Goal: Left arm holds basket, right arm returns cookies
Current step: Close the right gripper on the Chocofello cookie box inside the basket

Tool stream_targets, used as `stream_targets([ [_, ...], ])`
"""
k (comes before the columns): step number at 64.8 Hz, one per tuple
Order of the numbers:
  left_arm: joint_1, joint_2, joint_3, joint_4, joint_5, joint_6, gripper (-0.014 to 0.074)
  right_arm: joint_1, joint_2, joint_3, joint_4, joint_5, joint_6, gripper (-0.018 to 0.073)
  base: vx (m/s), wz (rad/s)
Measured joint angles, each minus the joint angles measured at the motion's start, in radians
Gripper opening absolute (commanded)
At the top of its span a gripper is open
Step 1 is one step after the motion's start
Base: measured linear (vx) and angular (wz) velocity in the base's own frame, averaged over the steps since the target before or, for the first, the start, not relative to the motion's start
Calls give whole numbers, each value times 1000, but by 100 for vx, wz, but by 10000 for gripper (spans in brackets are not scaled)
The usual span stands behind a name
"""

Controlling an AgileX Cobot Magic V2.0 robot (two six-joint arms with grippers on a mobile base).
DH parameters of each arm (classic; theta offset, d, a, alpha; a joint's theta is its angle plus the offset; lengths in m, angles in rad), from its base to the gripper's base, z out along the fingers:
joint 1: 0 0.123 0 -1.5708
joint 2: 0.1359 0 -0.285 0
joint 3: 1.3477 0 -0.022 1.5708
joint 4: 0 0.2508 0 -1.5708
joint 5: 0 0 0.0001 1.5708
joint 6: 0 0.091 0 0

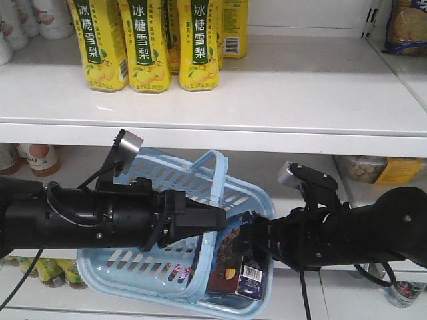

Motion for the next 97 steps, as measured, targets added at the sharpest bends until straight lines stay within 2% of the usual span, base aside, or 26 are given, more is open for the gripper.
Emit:
stream_targets([
  [32, 0, 0, 0, 1, -1, 0, -6, 0, 93, 0, 297, -17, -285, 514, 0, 0],
  [48, 0, 0, 0, 4, -11, 0, -6, 0, 144, -7, 511, -39, -490, 514, 0, 0],
  [56, 0, 0, 0, 3, -6, 0, -6, 0, 181, -27, 588, -34, -585, 510, 0, 0],
  [66, 0, 0, 0, 2, -3, 0, -6, 0, 229, -66, 624, -10, -636, 487, 0, 0],
  [83, 0, 0, 0, 9, -10, 0, -6, 0, 325, -122, 628, 9, -644, 435, 0, 0],
  [97, 0, 6, 0, 15, -16, -1, -6, 0, 358, -137, 606, 16, -648, 342, 0, 0],
])
